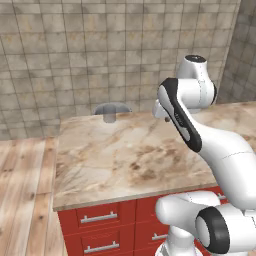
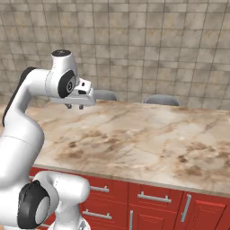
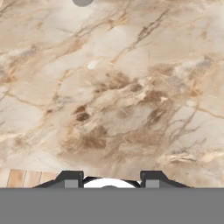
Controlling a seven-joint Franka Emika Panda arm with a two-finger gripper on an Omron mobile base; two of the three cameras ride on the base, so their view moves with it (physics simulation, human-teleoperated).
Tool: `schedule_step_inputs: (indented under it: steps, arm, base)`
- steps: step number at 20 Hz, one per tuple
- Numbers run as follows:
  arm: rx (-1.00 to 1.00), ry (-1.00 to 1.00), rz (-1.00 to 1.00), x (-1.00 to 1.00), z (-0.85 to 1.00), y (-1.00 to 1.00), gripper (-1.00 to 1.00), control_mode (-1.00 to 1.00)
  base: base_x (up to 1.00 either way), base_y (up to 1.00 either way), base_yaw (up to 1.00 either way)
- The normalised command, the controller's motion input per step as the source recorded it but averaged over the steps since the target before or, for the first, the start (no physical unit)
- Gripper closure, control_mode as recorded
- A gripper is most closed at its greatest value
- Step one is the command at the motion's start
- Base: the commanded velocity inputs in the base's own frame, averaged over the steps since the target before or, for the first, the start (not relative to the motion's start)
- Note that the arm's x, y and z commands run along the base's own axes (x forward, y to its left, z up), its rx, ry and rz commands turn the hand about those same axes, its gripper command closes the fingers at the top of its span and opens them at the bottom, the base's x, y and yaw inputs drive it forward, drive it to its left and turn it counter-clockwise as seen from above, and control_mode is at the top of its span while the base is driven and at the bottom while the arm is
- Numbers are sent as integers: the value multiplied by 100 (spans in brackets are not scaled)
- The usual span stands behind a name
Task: Take a straw from the drawer in front and place it inside the glass cup on the dining counter.
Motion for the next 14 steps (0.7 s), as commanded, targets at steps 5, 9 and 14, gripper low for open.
schedule_step_inputs:
  steps: [5,9,14]
  arm:
    - [0,0,0,0,0,0,-100,100]
    - [0,0,0,0,0,0,-100,100]
    - [0,0,0,0,0,0,-100,100]
  base:
    - [0,0,0]
    - [-60,-8,-7]
    - [-54,52,-38]
